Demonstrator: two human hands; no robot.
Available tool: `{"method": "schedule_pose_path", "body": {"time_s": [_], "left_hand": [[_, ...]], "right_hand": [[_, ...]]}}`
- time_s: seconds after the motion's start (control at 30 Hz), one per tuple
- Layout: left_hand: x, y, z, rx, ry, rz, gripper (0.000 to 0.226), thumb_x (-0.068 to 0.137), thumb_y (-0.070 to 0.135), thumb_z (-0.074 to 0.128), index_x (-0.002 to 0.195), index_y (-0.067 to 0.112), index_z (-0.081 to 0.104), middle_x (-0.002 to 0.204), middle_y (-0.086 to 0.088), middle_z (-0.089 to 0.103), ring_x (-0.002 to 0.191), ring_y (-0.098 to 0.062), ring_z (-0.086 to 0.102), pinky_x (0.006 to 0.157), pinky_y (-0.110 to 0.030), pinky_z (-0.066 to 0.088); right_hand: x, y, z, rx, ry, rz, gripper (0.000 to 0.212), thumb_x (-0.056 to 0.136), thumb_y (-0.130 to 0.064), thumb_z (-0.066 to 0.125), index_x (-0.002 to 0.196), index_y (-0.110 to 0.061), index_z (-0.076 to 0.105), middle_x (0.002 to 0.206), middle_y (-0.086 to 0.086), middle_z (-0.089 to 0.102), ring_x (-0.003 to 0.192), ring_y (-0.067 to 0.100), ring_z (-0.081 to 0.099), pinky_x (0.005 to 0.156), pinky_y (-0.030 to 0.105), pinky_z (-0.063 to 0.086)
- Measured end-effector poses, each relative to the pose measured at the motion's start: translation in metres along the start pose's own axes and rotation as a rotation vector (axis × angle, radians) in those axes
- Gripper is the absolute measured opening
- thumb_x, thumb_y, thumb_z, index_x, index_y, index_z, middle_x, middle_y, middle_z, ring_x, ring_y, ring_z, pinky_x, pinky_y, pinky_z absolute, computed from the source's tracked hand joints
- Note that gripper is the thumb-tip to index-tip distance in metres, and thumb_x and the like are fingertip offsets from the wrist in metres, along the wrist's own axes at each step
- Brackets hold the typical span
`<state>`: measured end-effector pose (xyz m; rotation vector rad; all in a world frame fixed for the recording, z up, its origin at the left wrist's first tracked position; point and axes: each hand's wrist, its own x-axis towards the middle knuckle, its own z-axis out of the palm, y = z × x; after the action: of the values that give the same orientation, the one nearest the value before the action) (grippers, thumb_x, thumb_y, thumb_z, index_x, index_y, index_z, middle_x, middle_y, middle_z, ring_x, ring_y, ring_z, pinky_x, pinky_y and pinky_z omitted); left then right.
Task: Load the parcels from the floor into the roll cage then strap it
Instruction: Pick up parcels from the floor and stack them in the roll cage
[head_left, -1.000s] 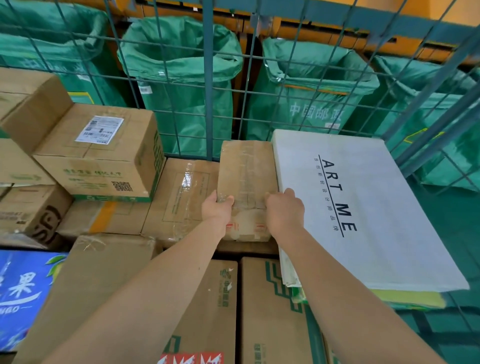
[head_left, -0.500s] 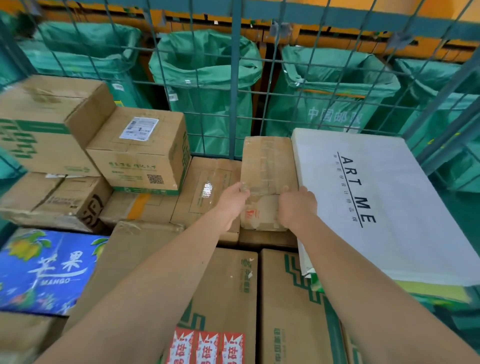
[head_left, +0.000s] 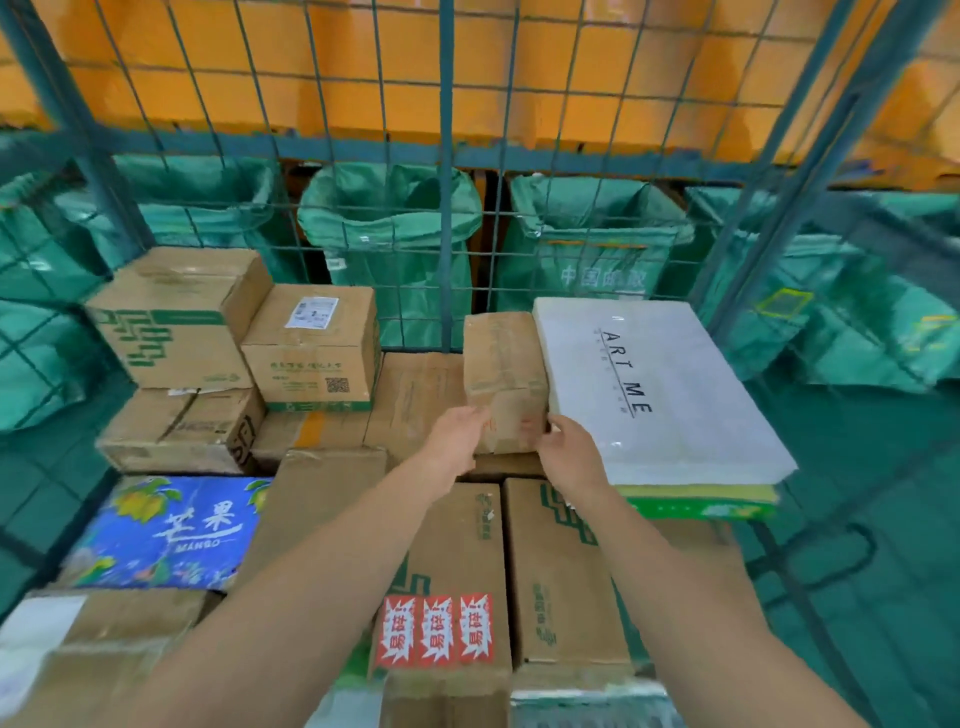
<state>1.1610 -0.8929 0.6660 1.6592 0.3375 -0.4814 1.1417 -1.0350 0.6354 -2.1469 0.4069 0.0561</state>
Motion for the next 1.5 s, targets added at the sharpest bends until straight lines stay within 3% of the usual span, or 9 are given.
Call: {"method": "schedule_pose_path", "body": {"time_s": [0.13,0.27,0.4,0.6,0.73,0.87,0.93,1.1,1.5], "left_hand": [[-0.043,-0.012,0.016,0.006,-0.131,-0.003,0.046,0.102,0.031,0.048,0.145,0.018,0.038,0.133,-0.002,0.051,0.116,-0.018,0.049,0.092,-0.033,0.042],[-0.083,-0.027,0.033,0.118,-0.326,0.018,0.011,0.103,0.026,0.045,0.106,0.020,0.053,0.102,0.000,0.051,0.095,-0.016,0.048,0.080,-0.028,0.037],[-0.132,-0.055,0.063,0.209,-0.475,0.056,0.018,0.100,0.029,0.049,0.115,0.020,0.053,0.117,-0.003,0.054,0.105,-0.019,0.050,0.088,-0.031,0.038],[-0.245,-0.113,0.109,0.442,-0.798,0.187,0.021,0.101,0.025,0.048,0.080,0.021,0.050,0.098,-0.003,0.056,0.087,-0.018,0.055,0.070,-0.027,0.041],[-0.322,-0.162,0.138,0.561,-1.001,0.192,0.011,0.101,0.030,0.047,0.108,0.024,0.053,0.113,-0.001,0.057,0.104,-0.018,0.055,0.090,-0.033,0.043],[-0.413,-0.211,0.162,0.679,-1.212,0.207,0.008,0.099,0.027,0.049,0.092,0.026,0.053,0.098,0.000,0.052,0.092,-0.019,0.049,0.073,-0.028,0.040],[-0.456,-0.237,0.172,0.733,-1.296,0.216,0.014,0.098,0.026,0.049,0.084,0.026,0.051,0.099,0.000,0.050,0.091,-0.019,0.048,0.079,-0.031,0.041],[-0.570,-0.307,0.190,0.826,-1.486,0.198,0.014,0.098,0.029,0.051,0.109,0.022,0.056,0.110,-0.001,0.055,0.103,-0.020,0.054,0.097,-0.039,0.045],[-0.816,-0.463,0.189,1.024,-1.847,0.206,0.009,0.098,0.026,0.049,0.102,0.021,0.056,0.105,-0.002,0.055,0.098,-0.019,0.053,0.094,-0.038,0.046]], "right_hand": [[-0.061,0.027,-0.019,0.171,0.200,0.122,0.040,0.099,-0.008,0.042,0.137,-0.016,0.051,0.113,0.002,0.055,0.097,0.021,0.056,0.075,0.022,0.045],[-0.131,0.060,-0.033,0.297,0.429,0.233,0.042,0.093,-0.004,0.049,0.135,-0.003,0.054,0.109,0.010,0.059,0.091,0.022,0.052,0.090,0.041,0.049],[-0.226,0.085,-0.043,0.440,0.646,0.333,0.043,0.088,-0.006,0.050,0.130,-0.012,0.056,0.100,0.013,0.061,0.080,0.023,0.052,0.077,0.038,0.046],[-0.373,0.127,-0.046,0.589,0.927,0.509,0.037,0.094,-0.011,0.053,0.131,-0.016,0.051,0.085,0.002,0.059,0.073,0.016,0.056,0.079,0.038,0.050],[-0.476,0.153,-0.034,0.681,1.113,0.606,0.044,0.094,-0.012,0.055,0.138,-0.011,0.051,0.084,-0.001,0.056,0.076,0.018,0.053,0.073,0.033,0.047],[-0.585,0.180,-0.022,0.750,1.305,0.723,0.045,0.095,-0.015,0.053,0.139,-0.013,0.049,0.088,-0.003,0.056,0.068,0.013,0.053,0.067,0.030,0.046],[-0.635,0.190,-0.018,0.784,1.392,0.764,0.045,0.095,-0.017,0.053,0.140,-0.016,0.049,0.093,-0.005,0.057,0.071,0.011,0.055,0.072,0.032,0.048],[-0.765,0.211,-0.003,0.810,1.630,0.832,0.047,0.094,-0.016,0.054,0.141,-0.017,0.048,0.099,-0.001,0.059,0.077,0.011,0.058,0.074,0.032,0.049],[-1.026,0.244,0.046,0.839,2.022,1.009,0.048,0.094,-0.020,0.057,0.141,-0.017,0.047,0.105,-0.004,0.060,0.095,0.015,0.060,0.092,0.039,0.050]]}}
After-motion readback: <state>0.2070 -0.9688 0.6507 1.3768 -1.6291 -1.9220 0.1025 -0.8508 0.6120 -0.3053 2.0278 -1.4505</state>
